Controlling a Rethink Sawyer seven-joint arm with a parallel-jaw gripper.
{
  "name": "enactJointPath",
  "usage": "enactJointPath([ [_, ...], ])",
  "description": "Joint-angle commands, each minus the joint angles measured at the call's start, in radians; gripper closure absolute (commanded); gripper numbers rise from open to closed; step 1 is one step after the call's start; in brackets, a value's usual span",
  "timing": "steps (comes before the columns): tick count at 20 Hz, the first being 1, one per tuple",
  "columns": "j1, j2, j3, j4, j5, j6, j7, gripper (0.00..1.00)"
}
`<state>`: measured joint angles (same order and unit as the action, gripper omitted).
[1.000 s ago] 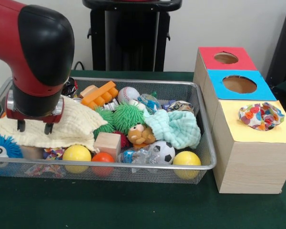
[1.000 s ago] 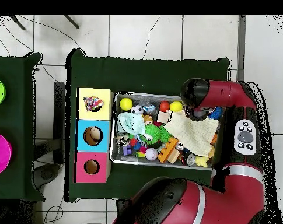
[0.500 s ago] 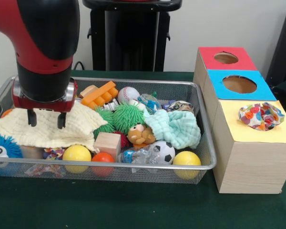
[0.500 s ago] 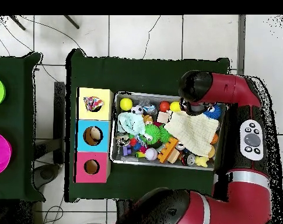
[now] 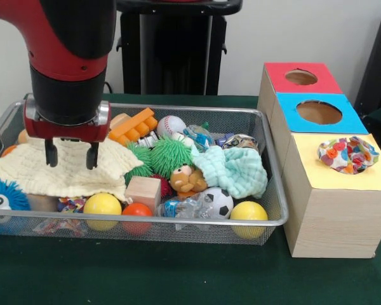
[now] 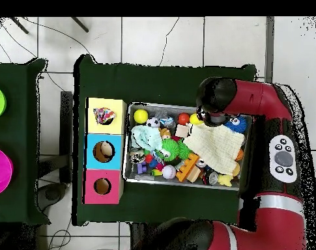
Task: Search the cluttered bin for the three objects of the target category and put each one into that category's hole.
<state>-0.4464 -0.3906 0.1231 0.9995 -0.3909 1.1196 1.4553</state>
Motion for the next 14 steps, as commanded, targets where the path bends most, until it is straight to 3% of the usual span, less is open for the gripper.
enactJointPath([
  [1,-0.029,0.056,0.101,0.111,-0.014,-0.138,-0.114,0.0],
  [10,-0.035,0.131,0.121,0.025,-0.032,-0.213,-0.14,0.0],
  [14,-0.012,0.145,0.085,-0.006,-0.066,-0.177,-0.154,0.0],
])
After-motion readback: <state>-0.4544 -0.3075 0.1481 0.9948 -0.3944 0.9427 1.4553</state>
